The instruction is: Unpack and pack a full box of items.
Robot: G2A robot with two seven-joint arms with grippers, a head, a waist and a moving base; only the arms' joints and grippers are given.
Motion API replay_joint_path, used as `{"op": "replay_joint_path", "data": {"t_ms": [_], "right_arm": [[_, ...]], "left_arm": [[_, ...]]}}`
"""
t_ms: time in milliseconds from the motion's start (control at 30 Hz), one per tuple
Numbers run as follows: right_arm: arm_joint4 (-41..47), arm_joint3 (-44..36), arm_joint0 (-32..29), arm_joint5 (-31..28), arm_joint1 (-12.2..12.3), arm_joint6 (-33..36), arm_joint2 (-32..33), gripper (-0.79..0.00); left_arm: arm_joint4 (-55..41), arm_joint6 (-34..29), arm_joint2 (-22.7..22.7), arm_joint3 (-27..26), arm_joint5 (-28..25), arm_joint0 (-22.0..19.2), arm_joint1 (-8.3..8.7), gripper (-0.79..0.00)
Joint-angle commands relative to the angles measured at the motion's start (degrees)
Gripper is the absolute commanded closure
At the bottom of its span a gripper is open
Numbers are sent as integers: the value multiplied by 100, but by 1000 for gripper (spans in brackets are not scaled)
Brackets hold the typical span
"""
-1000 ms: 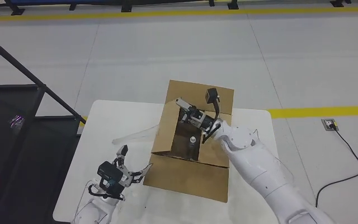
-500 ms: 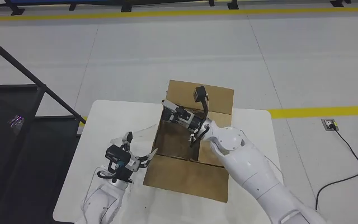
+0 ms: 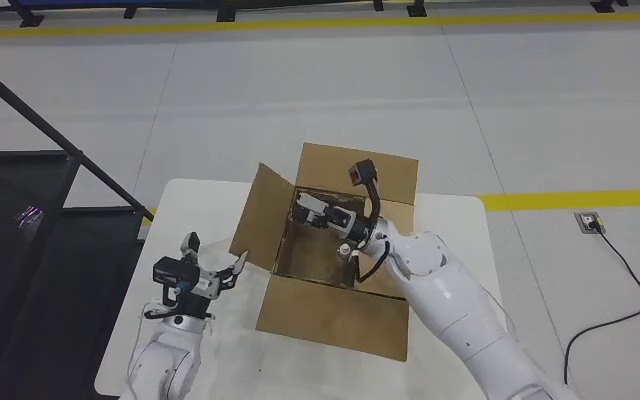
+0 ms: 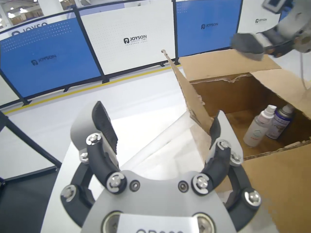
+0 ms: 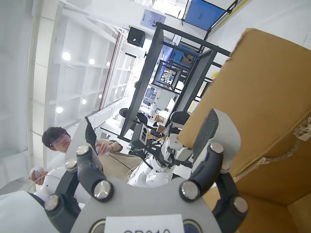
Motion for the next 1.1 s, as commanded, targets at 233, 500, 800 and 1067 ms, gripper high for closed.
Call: {"op": "replay_joint_path", "data": {"t_ms": [233,500,800,1067], "right_arm": [[-1306,-2681,-1816,53,549,-155,1454,-785],[-1588,-3430,-2430,180,660,-265,1874,-785],[-1599,-3435,-2465,214,661,-300,1872,-785],[-1669,-3591,-2695,48,758,-23,2108,-785]], "left_arm": [[-245,-154,-369,626,-236,28,40,-785],[-288,-318,-270,1175,-451,-245,35,-785],[-225,-314,-211,1283,-531,-375,35,-785],[-400,-97,-743,-47,-699,194,105,-785]]}}
